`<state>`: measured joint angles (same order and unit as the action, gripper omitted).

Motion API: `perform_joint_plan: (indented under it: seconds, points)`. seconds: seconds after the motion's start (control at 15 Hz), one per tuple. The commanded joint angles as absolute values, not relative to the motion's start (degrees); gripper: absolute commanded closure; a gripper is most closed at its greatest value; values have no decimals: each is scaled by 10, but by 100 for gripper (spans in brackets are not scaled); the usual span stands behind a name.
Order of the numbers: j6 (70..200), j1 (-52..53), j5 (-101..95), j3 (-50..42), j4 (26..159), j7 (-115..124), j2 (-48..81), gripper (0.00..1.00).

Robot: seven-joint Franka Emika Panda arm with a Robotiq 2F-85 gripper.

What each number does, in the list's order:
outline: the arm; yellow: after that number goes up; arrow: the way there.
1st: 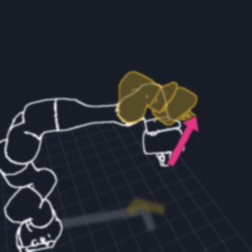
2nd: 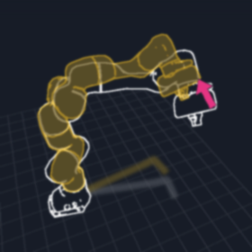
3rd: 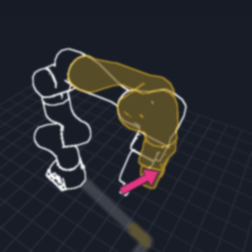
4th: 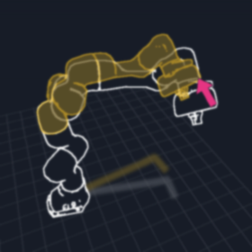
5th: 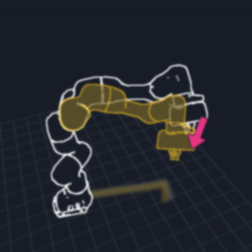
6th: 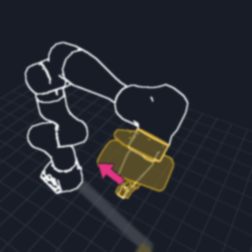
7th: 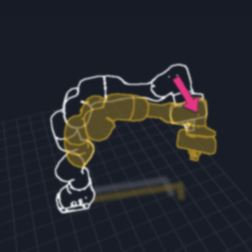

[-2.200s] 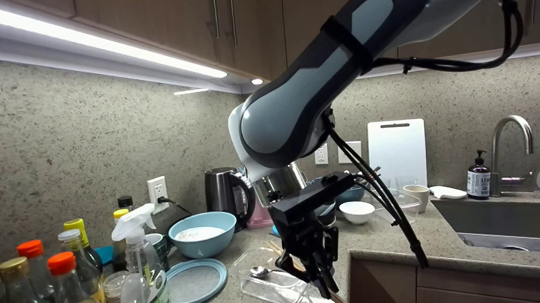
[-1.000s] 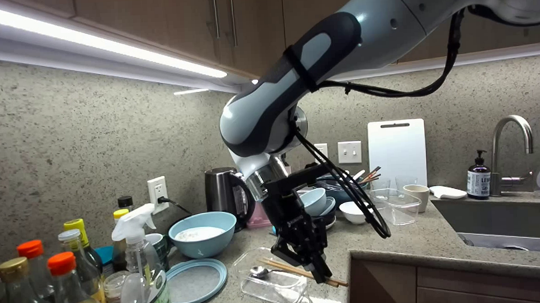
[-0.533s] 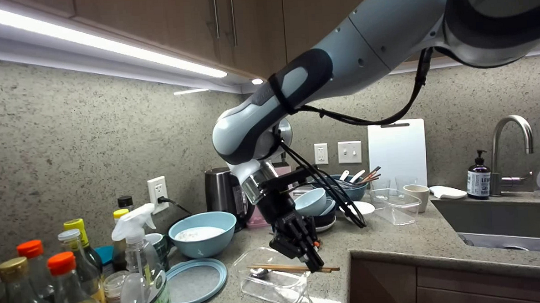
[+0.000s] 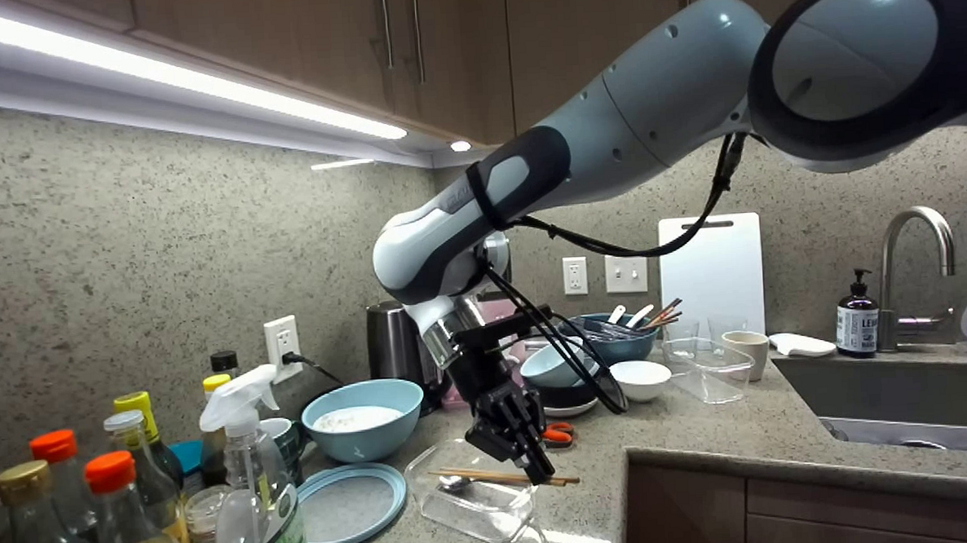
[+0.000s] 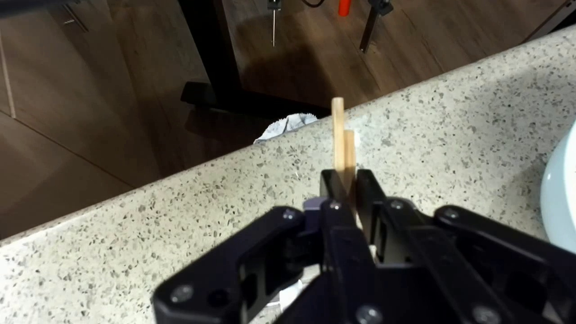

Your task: Put the chopsticks in the lunchbox

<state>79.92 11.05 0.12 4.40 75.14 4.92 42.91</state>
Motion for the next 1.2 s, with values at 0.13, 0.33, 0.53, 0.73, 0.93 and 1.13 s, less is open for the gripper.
perform_joint_plan:
  seconds: [0.13, 0.33, 0.53, 0.73, 0.93, 1.13]
  points:
    - [782, 109, 3, 44, 684, 48, 485, 61]
    - [784, 110, 2, 43, 668, 49, 497, 43]
    - [789, 112, 1, 42, 661, 55, 500, 24]
    - [808, 119, 0, 42, 679, 69, 479, 4]
    - [867, 129, 4, 44, 729, 91, 435, 0]
    - [947, 139, 14, 48, 786, 126, 385, 0]
